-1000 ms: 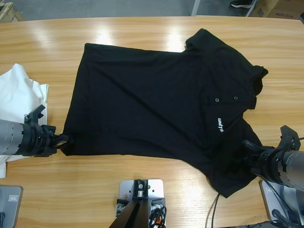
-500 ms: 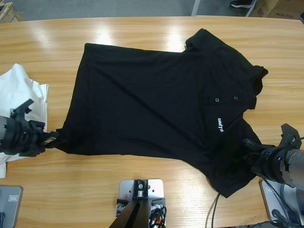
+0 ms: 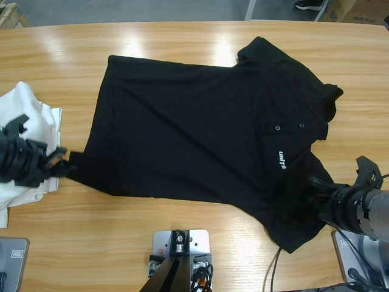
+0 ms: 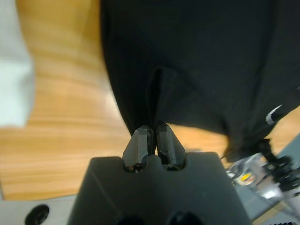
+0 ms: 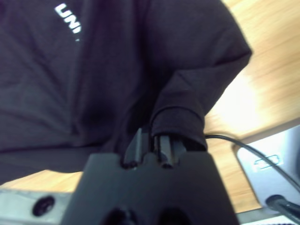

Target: Fold clothes

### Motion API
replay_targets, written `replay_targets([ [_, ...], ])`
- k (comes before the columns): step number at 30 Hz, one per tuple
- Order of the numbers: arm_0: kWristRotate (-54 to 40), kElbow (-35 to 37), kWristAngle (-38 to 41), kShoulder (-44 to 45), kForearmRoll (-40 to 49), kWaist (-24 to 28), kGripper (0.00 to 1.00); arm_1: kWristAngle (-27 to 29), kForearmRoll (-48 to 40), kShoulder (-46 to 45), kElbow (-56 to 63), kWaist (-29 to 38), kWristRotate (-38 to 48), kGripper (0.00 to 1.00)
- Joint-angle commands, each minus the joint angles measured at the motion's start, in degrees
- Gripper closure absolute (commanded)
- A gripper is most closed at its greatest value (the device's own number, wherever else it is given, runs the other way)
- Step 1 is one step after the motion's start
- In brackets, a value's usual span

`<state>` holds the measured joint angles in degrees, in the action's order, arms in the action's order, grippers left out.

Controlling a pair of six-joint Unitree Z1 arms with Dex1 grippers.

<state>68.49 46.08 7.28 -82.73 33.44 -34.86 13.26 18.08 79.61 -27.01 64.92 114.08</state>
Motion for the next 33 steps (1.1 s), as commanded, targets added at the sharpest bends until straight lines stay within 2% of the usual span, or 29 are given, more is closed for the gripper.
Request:
replay_targets([
  [1, -2.74, 3.19, 1.84, -4.39, 0.83, 6.91, 1.000, 0.22, -3.86, -0.45, -3.68, -12.36, -7.11, 1.000],
  [5, -3.22, 4.70, 2.11, -4.64, 0.90, 8.68, 1.000, -2.45, -7.10, 5.21, -7.25, -19.16, -18.01, 1.000],
  [11, -4.96, 9.69, 3.22, -7.59, 1.18, 12.57, 1.000, -3.93, -7.03, 12.20, -15.94, -27.16, -36.24, 1.000],
  [21, -6.89, 17.62, 3.80, -16.61, 1.27, 16.63, 1.000, -11.03, -7.43, 19.55, -21.68, -48.15, -49.06, 1.000],
  [33, -8.55, 19.03, 3.71, -19.05, 1.54, 17.98, 1.000, -13.31, -7.34, 22.96, -23.97, -60.73, -55.54, 1.000],
])
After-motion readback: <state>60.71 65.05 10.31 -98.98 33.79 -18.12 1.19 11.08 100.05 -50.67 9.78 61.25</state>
